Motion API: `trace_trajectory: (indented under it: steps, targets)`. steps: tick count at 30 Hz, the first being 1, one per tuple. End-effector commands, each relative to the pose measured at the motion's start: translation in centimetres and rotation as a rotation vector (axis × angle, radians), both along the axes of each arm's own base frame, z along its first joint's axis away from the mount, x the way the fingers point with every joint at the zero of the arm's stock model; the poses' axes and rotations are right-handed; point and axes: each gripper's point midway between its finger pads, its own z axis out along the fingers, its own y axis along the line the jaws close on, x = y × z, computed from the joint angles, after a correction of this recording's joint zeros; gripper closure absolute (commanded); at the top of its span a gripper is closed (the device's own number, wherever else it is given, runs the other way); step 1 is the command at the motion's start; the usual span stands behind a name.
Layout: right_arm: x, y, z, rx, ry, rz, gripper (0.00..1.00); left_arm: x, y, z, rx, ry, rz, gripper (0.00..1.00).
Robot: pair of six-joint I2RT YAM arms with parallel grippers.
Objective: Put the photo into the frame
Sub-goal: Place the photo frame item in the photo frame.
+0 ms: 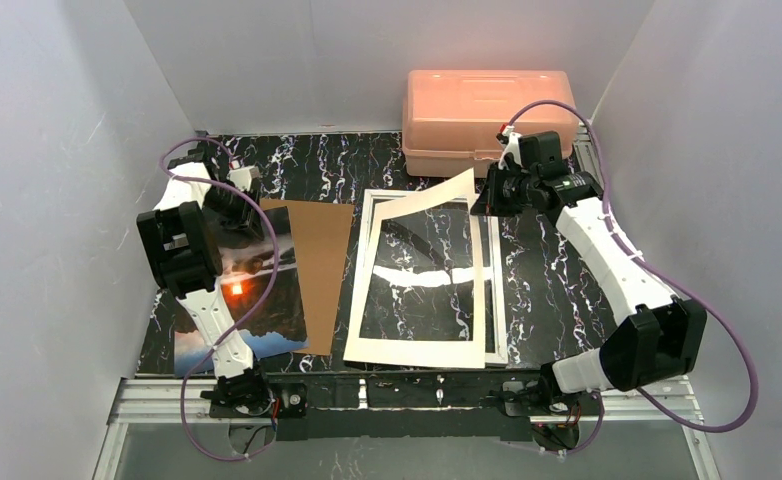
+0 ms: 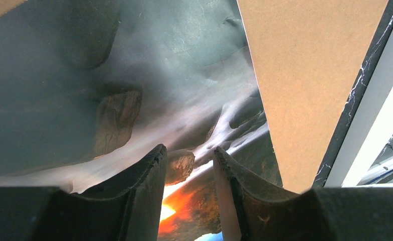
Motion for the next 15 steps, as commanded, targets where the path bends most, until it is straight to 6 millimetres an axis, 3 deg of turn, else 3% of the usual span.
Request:
trace_trajectory:
  steps: [1,15]
  targets:
    - [2.4,-0.6,1.9,-0.043,-0.113,0.010,0.99,-0.4,-0.3,2.3,0.014,-0.050,-0.015,0.63]
    - [4.8,-0.6,0.2,-0.029,-0.107,0.014,0.99,-0.5,-0.2,1.9,0.021,-0.038,-0.019,0.64]
